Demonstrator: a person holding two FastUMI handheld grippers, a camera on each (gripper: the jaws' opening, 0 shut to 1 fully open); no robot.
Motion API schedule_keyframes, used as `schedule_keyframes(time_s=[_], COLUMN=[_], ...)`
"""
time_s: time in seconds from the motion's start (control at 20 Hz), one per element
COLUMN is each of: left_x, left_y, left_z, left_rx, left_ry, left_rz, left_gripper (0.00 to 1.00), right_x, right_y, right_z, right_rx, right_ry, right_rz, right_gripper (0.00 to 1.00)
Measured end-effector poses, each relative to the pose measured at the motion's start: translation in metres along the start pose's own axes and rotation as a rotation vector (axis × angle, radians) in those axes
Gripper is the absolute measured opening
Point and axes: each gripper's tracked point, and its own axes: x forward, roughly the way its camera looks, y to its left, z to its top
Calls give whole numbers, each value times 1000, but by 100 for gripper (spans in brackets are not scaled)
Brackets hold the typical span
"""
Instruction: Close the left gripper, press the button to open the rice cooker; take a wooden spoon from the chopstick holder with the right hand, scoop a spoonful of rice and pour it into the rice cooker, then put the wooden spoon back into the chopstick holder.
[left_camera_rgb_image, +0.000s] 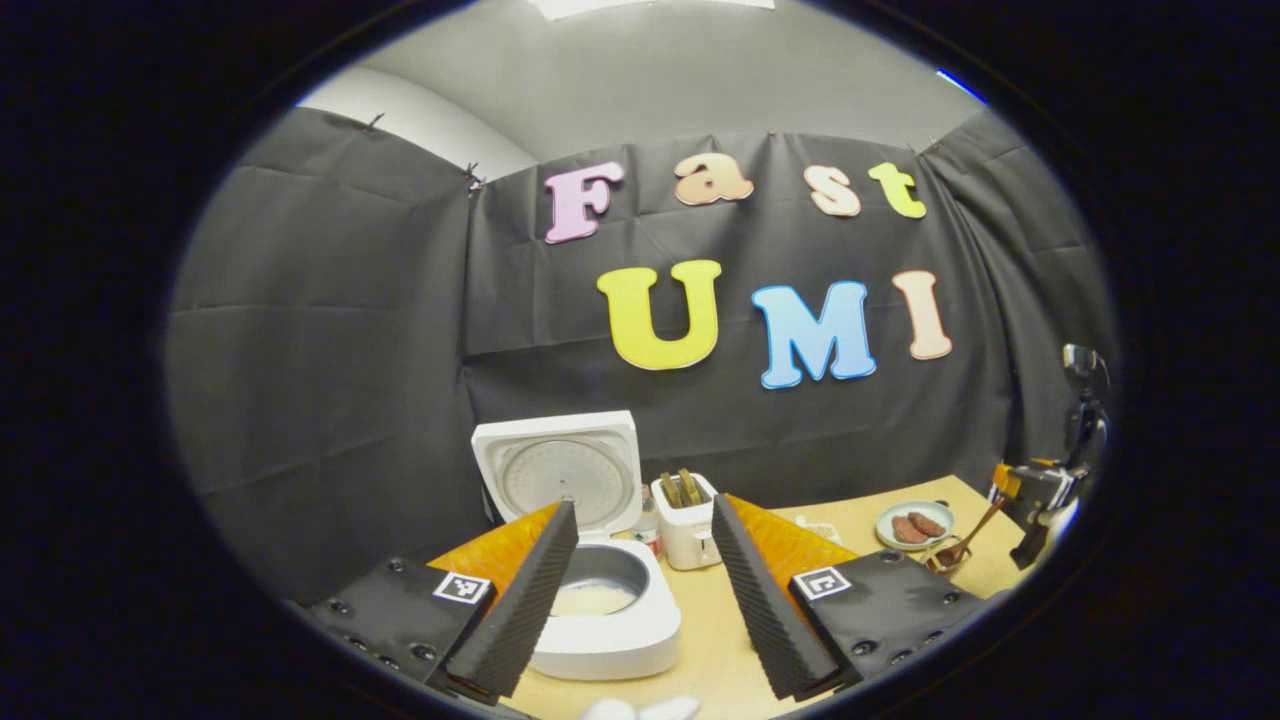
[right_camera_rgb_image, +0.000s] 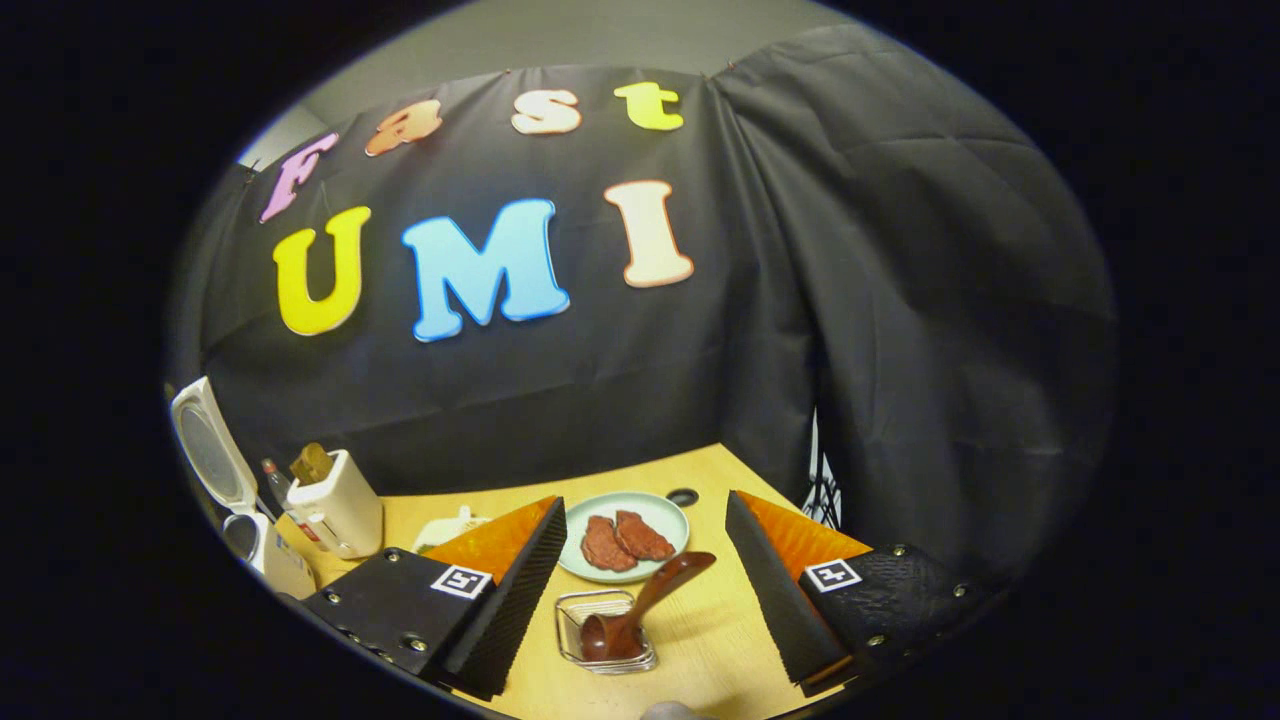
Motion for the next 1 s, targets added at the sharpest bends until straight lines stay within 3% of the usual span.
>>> schedule_keyframes(time_s=[0.2, 0.25, 0.35, 0.65, 0.7, 0.75, 0.95, 1.0], left_x=[8, 13, 23, 59, 69, 80, 148, 168], left_y=[22, 29, 42, 79, 84, 89, 104, 111], left_z=[9, 11, 21, 49, 54, 60, 80, 84], left_rx=[-20, -22, -30, -57, -57, -57, -87, -105], left_ry=[-13, -15, -28, -47, -48, -42, 33, 58], left_rz=[8, 8, 14, 50, 50, 56, 56, 68], left_gripper=[95, 95, 95, 95, 95, 95, 95, 95], right_x=[-61, -77, -110, -190, -198, -204, -214, -214], right_y=[46, 59, 81, 122, 125, 128, 133, 134], right_z=[64, 75, 87, 87, 82, 78, 75, 73], right_rx=[-70, -83, -93, -122, -123, -122, -128, -133], right_ry=[-86, -107, -111, -106, -90, -76, -53, -51], right_rz=[77, 107, 143, 193, 196, 199, 191, 189], right_gripper=[93, 98, 98, 98, 93, 98, 100, 93])
